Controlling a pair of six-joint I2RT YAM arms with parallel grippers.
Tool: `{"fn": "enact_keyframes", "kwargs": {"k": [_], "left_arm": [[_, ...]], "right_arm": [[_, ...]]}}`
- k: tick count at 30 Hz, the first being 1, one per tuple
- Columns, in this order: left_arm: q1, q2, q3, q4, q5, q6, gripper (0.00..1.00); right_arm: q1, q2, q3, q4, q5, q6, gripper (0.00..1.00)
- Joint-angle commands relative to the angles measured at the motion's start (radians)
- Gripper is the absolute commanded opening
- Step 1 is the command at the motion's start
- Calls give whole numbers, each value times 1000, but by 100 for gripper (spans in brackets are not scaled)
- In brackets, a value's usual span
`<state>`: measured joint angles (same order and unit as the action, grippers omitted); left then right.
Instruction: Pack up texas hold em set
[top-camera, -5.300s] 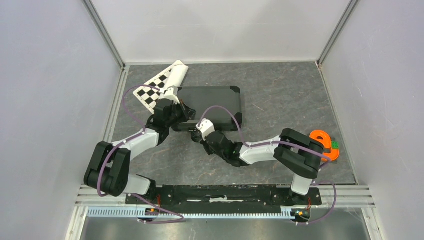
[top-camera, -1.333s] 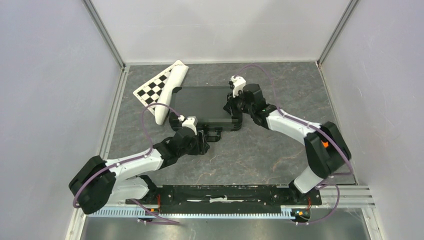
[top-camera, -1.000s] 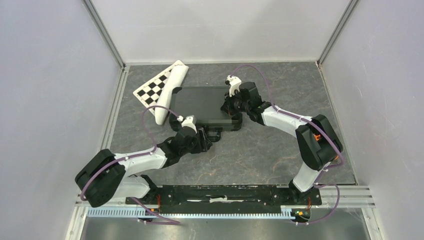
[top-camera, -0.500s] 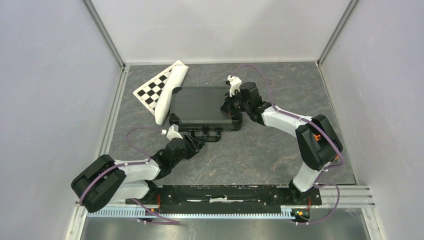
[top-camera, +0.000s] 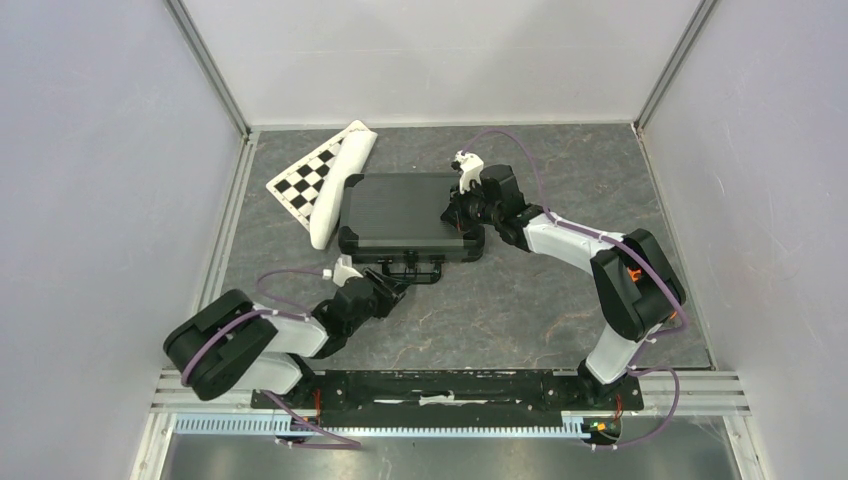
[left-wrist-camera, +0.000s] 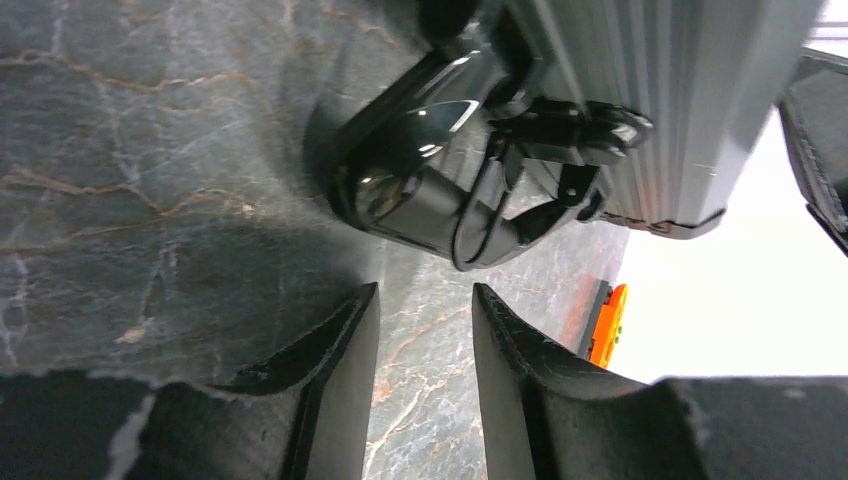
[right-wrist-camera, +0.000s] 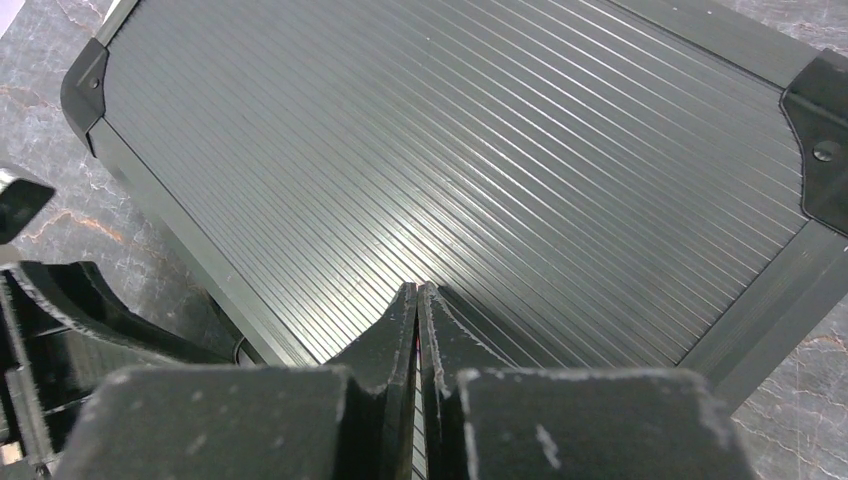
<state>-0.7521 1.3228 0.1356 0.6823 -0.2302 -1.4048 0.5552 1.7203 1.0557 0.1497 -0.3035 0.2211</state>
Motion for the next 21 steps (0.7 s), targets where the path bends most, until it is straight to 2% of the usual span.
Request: {"fn": "enact_keyframes", "kwargs": {"k": [1,6,21], "left_arm": [[5,82,24,123,3,-100,45],[5,152,25,220,13,-114,43],[5,96,46,164,-49,-108,35]], "right_arm": [[-3,-4,-25,-38,-8,7,6],[-6,-5,-33,-27,-13,11,6],[-11,-6,-42,-16,-31,14,5]]}}
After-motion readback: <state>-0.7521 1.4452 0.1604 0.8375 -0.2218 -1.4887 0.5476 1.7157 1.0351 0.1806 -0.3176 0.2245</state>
